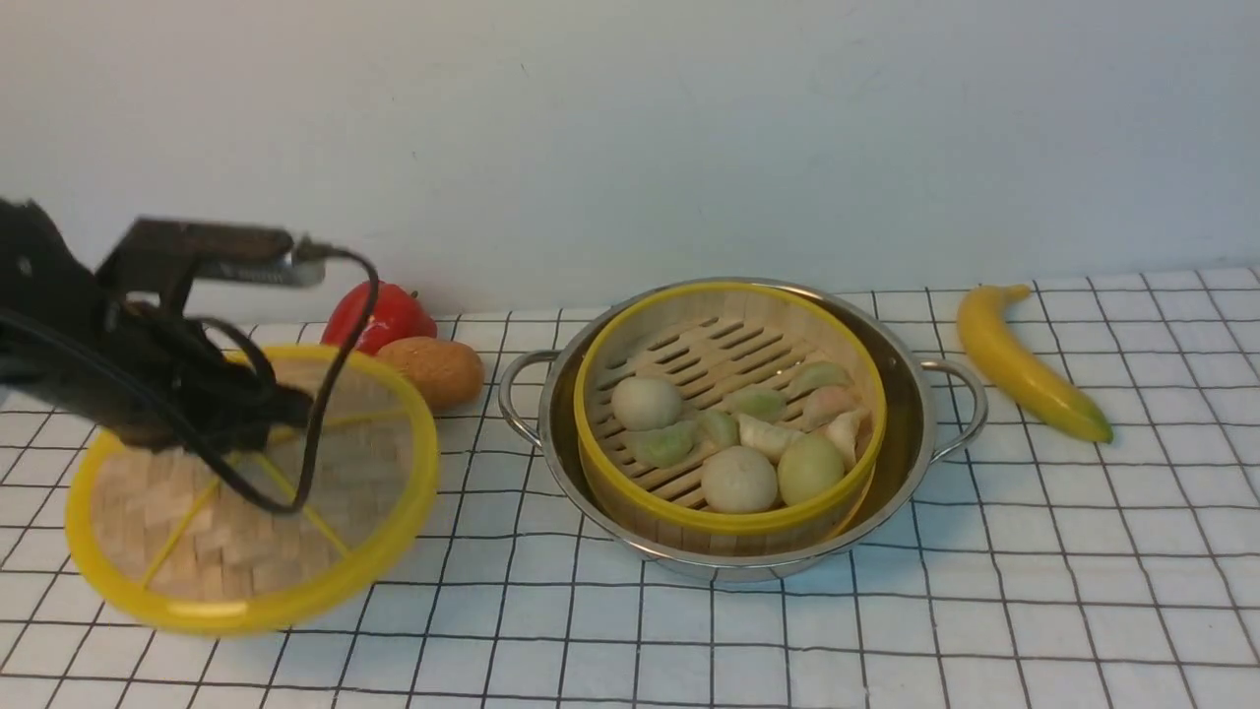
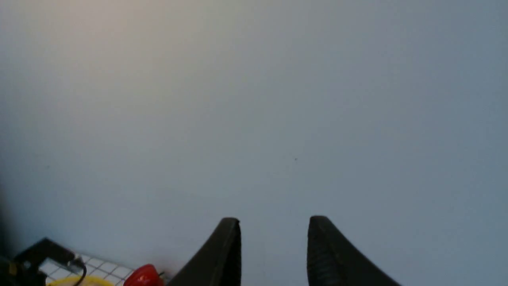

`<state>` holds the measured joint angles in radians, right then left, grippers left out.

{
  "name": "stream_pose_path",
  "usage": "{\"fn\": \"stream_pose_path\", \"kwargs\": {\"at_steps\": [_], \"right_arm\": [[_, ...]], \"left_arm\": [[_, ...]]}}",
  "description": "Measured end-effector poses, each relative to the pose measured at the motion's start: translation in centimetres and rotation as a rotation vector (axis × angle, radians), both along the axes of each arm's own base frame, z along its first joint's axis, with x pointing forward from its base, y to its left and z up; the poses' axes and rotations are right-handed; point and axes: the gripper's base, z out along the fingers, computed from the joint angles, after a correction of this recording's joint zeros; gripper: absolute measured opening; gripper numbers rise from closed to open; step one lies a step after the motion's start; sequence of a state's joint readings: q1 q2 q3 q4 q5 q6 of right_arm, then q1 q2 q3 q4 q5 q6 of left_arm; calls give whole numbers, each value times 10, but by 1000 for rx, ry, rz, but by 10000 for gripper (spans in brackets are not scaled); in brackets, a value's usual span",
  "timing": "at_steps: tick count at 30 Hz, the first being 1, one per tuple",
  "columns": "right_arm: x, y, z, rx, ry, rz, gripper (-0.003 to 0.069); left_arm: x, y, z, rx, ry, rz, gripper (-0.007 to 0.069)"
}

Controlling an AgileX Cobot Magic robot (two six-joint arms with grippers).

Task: Place the steamer in the pot on the white tablecloth, and put the lid on the steamer.
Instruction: 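Place the yellow bamboo steamer lid onto the steamer in the pot with the left gripper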

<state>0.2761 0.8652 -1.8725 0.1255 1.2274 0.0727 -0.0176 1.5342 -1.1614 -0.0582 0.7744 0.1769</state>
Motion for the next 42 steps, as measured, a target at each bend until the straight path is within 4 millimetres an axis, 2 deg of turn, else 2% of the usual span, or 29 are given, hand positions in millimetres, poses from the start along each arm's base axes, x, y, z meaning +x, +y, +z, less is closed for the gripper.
{"fn": "stream_pose_path", "kwargs": {"at_steps": [1,3,5,7,10,12,13,14,15,19,24,34,42], "right_arm": [[1,0,-1,-1,5,0,248],[12,3,-10,-15,54,1,246],[20,6,-19,-27,95,1,246],[23,7,-22,-30,114,5,246],[24,8,-23,-26,120,15,246],[22,9,-23,-17,120,29,244],[22,9,-23,-16,120,32,244],[21,10,-23,-8,121,46,244],[21,11,-23,-3,123,55,244],[20,13,-22,11,126,79,244],[19,14,-22,15,127,85,244],[19,14,-22,18,127,88,244],[19,14,-22,18,128,88,244]], "left_arm": [[1,-1,2,0,-3,-5,116],[9,-21,23,-4,-68,-65,116],[17,-52,37,-12,-116,-151,116],[24,-80,40,-19,-132,-228,116],[35,-128,36,-4,-138,-351,116],[42,-158,25,18,-131,-422,116],[44,-161,21,27,-125,-430,116],[49,-183,12,47,-118,-476,116],[52,-196,9,62,-118,-506,116],[60,-231,-7,96,-105,-575,116],[66,-246,-16,101,-95,-595,116],[73,-249,-34,118,-65,-599,116],[75,-251,-34,108,-101,-602,116]]}}
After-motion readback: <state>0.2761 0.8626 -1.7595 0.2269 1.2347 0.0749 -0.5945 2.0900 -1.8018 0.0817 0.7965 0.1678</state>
